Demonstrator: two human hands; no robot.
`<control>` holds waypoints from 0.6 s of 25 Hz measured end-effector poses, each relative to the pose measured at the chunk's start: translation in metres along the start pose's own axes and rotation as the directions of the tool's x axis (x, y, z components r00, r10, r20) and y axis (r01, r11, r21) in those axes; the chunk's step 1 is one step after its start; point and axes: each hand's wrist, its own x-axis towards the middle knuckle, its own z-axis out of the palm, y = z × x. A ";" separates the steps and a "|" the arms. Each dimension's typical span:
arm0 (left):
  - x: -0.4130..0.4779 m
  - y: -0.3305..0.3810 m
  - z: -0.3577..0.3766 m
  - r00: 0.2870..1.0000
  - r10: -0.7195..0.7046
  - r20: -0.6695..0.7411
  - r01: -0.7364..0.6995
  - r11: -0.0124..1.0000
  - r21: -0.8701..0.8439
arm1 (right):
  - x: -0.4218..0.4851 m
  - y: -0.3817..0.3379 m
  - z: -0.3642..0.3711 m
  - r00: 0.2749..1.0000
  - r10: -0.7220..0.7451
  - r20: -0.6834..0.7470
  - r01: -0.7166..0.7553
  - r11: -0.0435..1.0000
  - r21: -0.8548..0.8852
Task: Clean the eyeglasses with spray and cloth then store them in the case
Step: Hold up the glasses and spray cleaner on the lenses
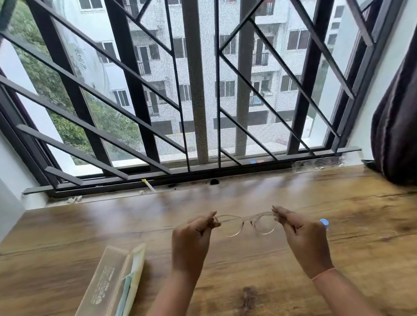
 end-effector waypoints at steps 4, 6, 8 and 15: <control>0.023 0.016 -0.009 0.994 0.038 -0.100 -0.045 0.997 -0.066 | 0.029 -0.026 -0.014 0.992 -0.085 -0.098 0.088 0.996 0.024; 0.042 0.032 -0.019 0.982 0.094 -0.167 -0.115 0.986 -0.118 | 0.047 -0.046 -0.027 0.972 -0.154 -0.180 0.161 0.987 0.025; 0.060 0.051 -0.030 0.970 0.105 -0.222 -0.146 0.972 -0.182 | 0.063 -0.066 -0.043 0.951 -0.182 -0.250 0.203 0.977 0.061; 0.095 0.092 -0.059 0.930 0.135 -0.342 -0.244 0.922 -0.299 | 0.082 -0.113 -0.076 0.907 -0.241 -0.344 0.295 0.949 0.113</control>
